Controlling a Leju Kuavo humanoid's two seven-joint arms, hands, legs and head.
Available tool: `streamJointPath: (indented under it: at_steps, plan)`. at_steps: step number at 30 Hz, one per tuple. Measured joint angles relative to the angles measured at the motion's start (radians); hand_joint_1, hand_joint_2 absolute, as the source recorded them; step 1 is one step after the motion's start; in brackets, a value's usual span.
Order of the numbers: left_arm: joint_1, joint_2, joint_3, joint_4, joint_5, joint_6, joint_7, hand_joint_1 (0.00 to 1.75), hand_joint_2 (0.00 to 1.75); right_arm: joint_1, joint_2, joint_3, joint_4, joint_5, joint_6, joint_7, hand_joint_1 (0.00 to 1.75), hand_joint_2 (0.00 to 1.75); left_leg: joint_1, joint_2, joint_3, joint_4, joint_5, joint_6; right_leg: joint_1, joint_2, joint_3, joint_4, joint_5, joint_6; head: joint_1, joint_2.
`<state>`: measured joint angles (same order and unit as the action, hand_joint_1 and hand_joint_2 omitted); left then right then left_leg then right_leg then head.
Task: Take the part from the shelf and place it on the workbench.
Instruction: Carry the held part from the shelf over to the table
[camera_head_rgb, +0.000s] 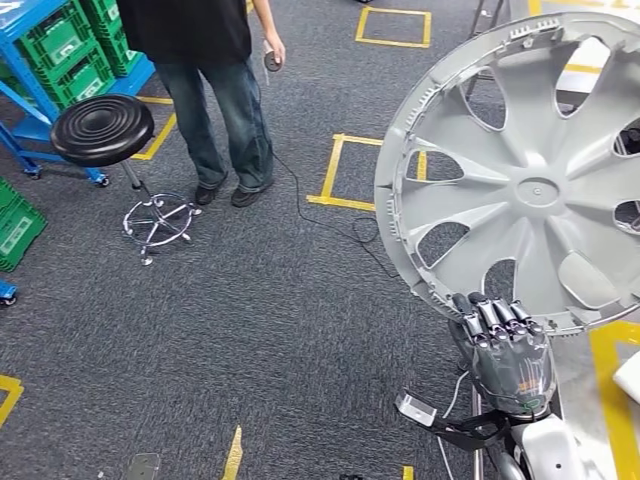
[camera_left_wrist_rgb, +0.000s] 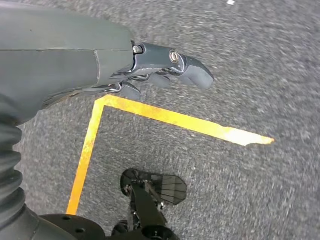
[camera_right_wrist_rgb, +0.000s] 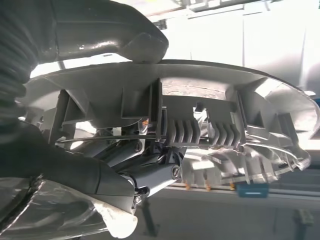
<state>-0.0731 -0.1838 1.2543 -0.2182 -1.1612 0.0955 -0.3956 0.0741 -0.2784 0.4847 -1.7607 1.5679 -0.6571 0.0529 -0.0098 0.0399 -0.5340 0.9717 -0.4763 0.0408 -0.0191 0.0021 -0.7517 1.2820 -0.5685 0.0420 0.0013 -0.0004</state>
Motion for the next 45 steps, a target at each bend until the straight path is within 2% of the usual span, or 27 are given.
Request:
streamJointPath:
  at_steps: [1, 3, 4, 6, 8, 10, 12, 14, 15, 16, 17, 19, 21, 23, 24, 26, 27, 28, 30, 31, 33, 35, 36, 39, 41, 43, 45]
  plan:
    - [0.000, 0.000, 0.000, 0.000, 0.001, -0.001, 0.000, 0.00, 1.75, -0.004, 0.002, 0.003, 0.003, 0.000, 0.001, 0.000, 1.75, 1.75, 0.001, 0.013, 0.000, 0.002, -0.002, -0.003, -0.003, -0.007, 0.024, -0.040, 0.025, 0.004, 0.000, 0.000]
    - [-0.001, 0.003, 0.000, 0.000, 0.001, -0.003, 0.000, 0.00, 1.75, -0.015, 0.006, 0.010, 0.010, -0.001, 0.001, 0.002, 1.75, 1.75, 0.000, 0.035, 0.001, 0.011, -0.010, -0.015, -0.003, -0.050, 0.104, -0.177, 0.074, 0.007, 0.001, 0.000]
    - [-0.001, 0.005, 0.000, 0.000, 0.001, -0.004, 0.000, 0.00, 1.75, -0.022, 0.009, 0.013, 0.013, -0.001, 0.001, 0.003, 1.75, 1.75, -0.002, 0.045, 0.001, 0.017, -0.015, -0.021, -0.002, -0.070, 0.136, -0.231, 0.087, 0.004, -0.001, 0.000]
    - [-0.001, 0.008, 0.000, -0.001, 0.001, -0.004, 0.000, 0.00, 1.75, -0.033, 0.014, 0.019, 0.019, -0.003, 0.002, 0.004, 1.75, 1.75, -0.007, 0.063, 0.002, 0.025, -0.022, -0.032, 0.004, -0.081, 0.154, -0.259, 0.085, -0.010, -0.003, 0.000]
    - [-0.002, 0.009, 0.000, 0.000, 0.001, -0.004, 0.000, 0.00, 1.75, -0.037, 0.017, 0.022, 0.023, -0.005, 0.002, 0.006, 1.75, 1.75, -0.003, 0.074, 0.006, 0.028, -0.028, -0.041, 0.004, -0.057, 0.152, -0.260, 0.089, -0.025, -0.005, 0.000]
    - [-0.003, 0.010, 0.000, 0.000, 0.000, -0.004, 0.000, 0.00, 1.75, -0.041, 0.020, 0.027, 0.026, -0.007, 0.002, 0.010, 1.75, 1.75, 0.004, 0.035, -0.004, 0.060, -0.058, -0.051, 0.002, -0.035, 0.150, -0.261, 0.094, -0.036, -0.006, 0.000]
    - [-0.002, 0.011, 0.000, 0.000, 0.000, -0.004, 0.000, 0.00, 1.75, -0.046, 0.024, 0.031, 0.030, -0.008, 0.001, 0.014, 1.75, 1.75, 0.009, -0.020, -0.051, 0.175, -0.126, -0.055, 0.002, -0.011, 0.148, -0.262, 0.097, -0.045, -0.008, 0.000]
    - [0.002, 0.011, 0.001, 0.000, -0.001, -0.004, 0.001, 0.00, 1.75, -0.049, 0.026, 0.035, 0.035, -0.009, 0.001, 0.019, 1.75, 1.75, 0.009, -0.034, -0.112, 0.309, -0.177, -0.053, 0.006, 0.018, 0.147, -0.261, 0.098, -0.049, -0.008, 0.000]
    - [0.003, 0.011, 0.001, 0.000, -0.001, -0.004, 0.001, 0.00, 1.75, -0.049, 0.028, 0.037, 0.038, -0.009, 0.001, 0.020, 1.75, 1.75, 0.009, -0.036, -0.125, 0.332, -0.174, -0.050, 0.008, 0.033, 0.147, -0.261, 0.099, -0.050, -0.008, 0.000]
    - [0.003, 0.011, 0.001, 0.000, -0.001, -0.004, 0.001, 0.00, 1.75, -0.049, 0.029, 0.039, 0.041, -0.009, 0.001, 0.021, 1.75, 1.75, 0.008, -0.039, -0.120, 0.315, -0.151, -0.046, 0.010, 0.049, 0.147, -0.261, 0.100, -0.050, -0.008, 0.000]
    - [0.003, 0.012, 0.001, 0.000, -0.001, -0.004, 0.001, 0.00, 1.75, -0.049, 0.030, 0.040, 0.043, -0.009, 0.001, 0.021, 1.75, 1.75, 0.007, -0.046, -0.098, 0.258, -0.111, -0.040, 0.010, 0.064, 0.148, -0.261, 0.101, -0.050, -0.008, 0.000]
    - [0.002, 0.015, 0.001, 0.000, -0.001, -0.004, 0.001, 0.00, 1.75, -0.052, 0.032, 0.043, 0.046, -0.009, 0.001, 0.021, 1.75, 1.75, 0.007, -0.094, -0.041, 0.119, -0.041, -0.028, 0.009, 0.090, 0.147, -0.260, 0.103, -0.047, -0.007, 0.000]
    - [0.002, 0.017, 0.000, 0.000, -0.001, -0.004, 0.001, 0.00, 1.75, -0.056, 0.033, 0.044, 0.048, -0.009, 0.001, 0.021, 1.75, 1.75, 0.006, -0.133, -0.013, 0.048, -0.021, -0.022, 0.004, 0.114, 0.138, -0.260, 0.110, -0.037, -0.007, 0.000]
    - [0.001, 0.017, 0.000, 0.000, -0.002, -0.004, 0.002, 0.00, 1.75, -0.057, 0.033, 0.045, 0.050, -0.009, 0.001, 0.021, 1.75, 1.75, 0.006, -0.120, -0.011, 0.035, -0.021, -0.019, -0.001, 0.137, 0.128, -0.264, 0.118, -0.022, -0.009, 0.000]
    - [0.000, 0.016, 0.000, 0.000, -0.002, -0.004, 0.002, 0.00, 1.75, -0.056, 0.034, 0.046, 0.050, -0.009, 0.001, 0.021, 1.75, 1.75, 0.006, -0.107, -0.008, 0.027, -0.017, -0.015, 0.000, 0.128, 0.121, -0.261, 0.116, -0.017, -0.008, 0.000]
    - [-0.001, 0.016, 0.000, -0.001, -0.001, -0.004, 0.001, 0.00, 1.75, -0.058, 0.034, 0.047, 0.051, -0.009, 0.001, 0.021, 1.75, 1.75, 0.008, -0.078, -0.003, 0.010, -0.006, -0.007, 0.004, 0.072, 0.091, -0.210, 0.081, -0.011, -0.004, 0.000]
    - [0.000, 0.016, 0.001, -0.001, -0.001, -0.004, 0.001, 0.00, 1.75, -0.060, 0.034, 0.048, 0.052, -0.008, 0.001, 0.020, 1.75, 1.75, 0.006, -0.062, -0.002, 0.007, -0.004, -0.004, 0.006, 0.036, 0.064, -0.153, 0.049, -0.009, -0.002, 0.000]
    - [0.001, 0.016, 0.001, -0.001, -0.001, -0.004, 0.001, 0.00, 1.75, -0.063, 0.034, 0.050, 0.053, -0.007, 0.001, 0.019, 1.75, 1.75, 0.005, -0.047, -0.003, 0.006, -0.004, -0.002, 0.005, 0.016, 0.034, -0.085, 0.016, -0.005, 0.000, 0.000]
    - [0.003, 0.016, 0.001, -0.001, -0.001, -0.004, 0.001, 0.00, 1.75, -0.064, 0.034, 0.053, 0.055, -0.005, 0.001, 0.019, 1.75, 1.75, 0.004, -0.016, -0.005, 0.008, -0.005, -0.002, 0.003, 0.004, -0.005, 0.012, -0.018, 0.003, 0.000, 0.000]
    - [0.003, 0.016, 0.001, 0.000, -0.001, -0.004, 0.001, 0.00, 1.75, -0.064, 0.034, 0.054, 0.057, -0.005, 0.001, 0.019, 1.75, 1.75, 0.004, -0.003, -0.005, 0.008, -0.006, -0.003, 0.001, 0.001, 0.001, 0.008, -0.009, 0.006, 0.000, 0.000]
    - [0.001, 0.015, 0.001, 0.000, -0.001, -0.004, 0.001, 0.00, 1.75, -0.064, 0.034, 0.055, 0.061, -0.006, 0.001, 0.020, 1.75, 1.75, 0.004, 0.022, -0.004, 0.013, -0.010, -0.010, -0.001, -0.025, 0.072, -0.109, 0.046, 0.010, 0.000, 0.000]
    - [0.000, 0.015, 0.001, -0.001, -0.001, -0.004, 0.001, 0.00, 1.75, -0.069, 0.035, 0.056, 0.062, -0.007, 0.001, 0.021, 1.75, 1.75, -0.001, 0.041, -0.004, 0.021, -0.018, -0.020, 0.004, -0.069, 0.149, -0.234, 0.079, 0.003, 0.001, 0.000]
    - [-0.001, 0.015, 0.001, -0.001, -0.001, -0.004, 0.001, 0.00, 1.75, -0.070, 0.035, 0.057, 0.063, -0.007, 0.001, 0.021, 1.75, 1.75, -0.005, 0.050, -0.003, 0.025, -0.021, -0.025, 0.007, -0.081, 0.166, -0.263, 0.082, -0.003, 0.000, 0.000]
    - [-0.002, 0.016, 0.001, 0.000, -0.001, -0.004, 0.001, 0.00, 1.75, -0.070, 0.036, 0.060, 0.065, -0.007, 0.001, 0.021, 1.75, 1.75, -0.004, 0.069, 0.001, 0.031, -0.030, -0.035, 0.008, -0.052, 0.165, -0.268, 0.083, -0.026, -0.004, 0.000]
    - [-0.003, 0.016, 0.001, -0.001, -0.001, -0.004, 0.000, 0.00, 1.75, -0.071, 0.037, 0.062, 0.065, -0.007, 0.001, 0.021, 1.75, 1.75, 0.003, 0.031, -0.014, 0.078, -0.067, -0.045, 0.006, -0.030, 0.164, -0.270, 0.087, -0.040, -0.006, 0.000]
    - [-0.002, 0.015, 0.001, -0.001, -0.001, -0.004, 0.000, 0.00, 1.75, -0.072, 0.039, 0.062, 0.066, -0.007, 0.001, 0.021, 1.75, 1.75, 0.007, -0.019, -0.068, 0.206, -0.136, -0.050, 0.005, -0.008, 0.164, -0.271, 0.089, -0.048, -0.008, 0.000]
    - [0.002, 0.014, 0.001, 0.000, -0.001, -0.004, 0.000, 0.00, 1.75, -0.071, 0.040, 0.063, 0.068, -0.007, 0.001, 0.022, 1.75, 1.75, 0.009, -0.033, -0.123, 0.325, -0.176, -0.050, 0.007, 0.021, 0.163, -0.271, 0.090, -0.051, -0.008, 0.000]
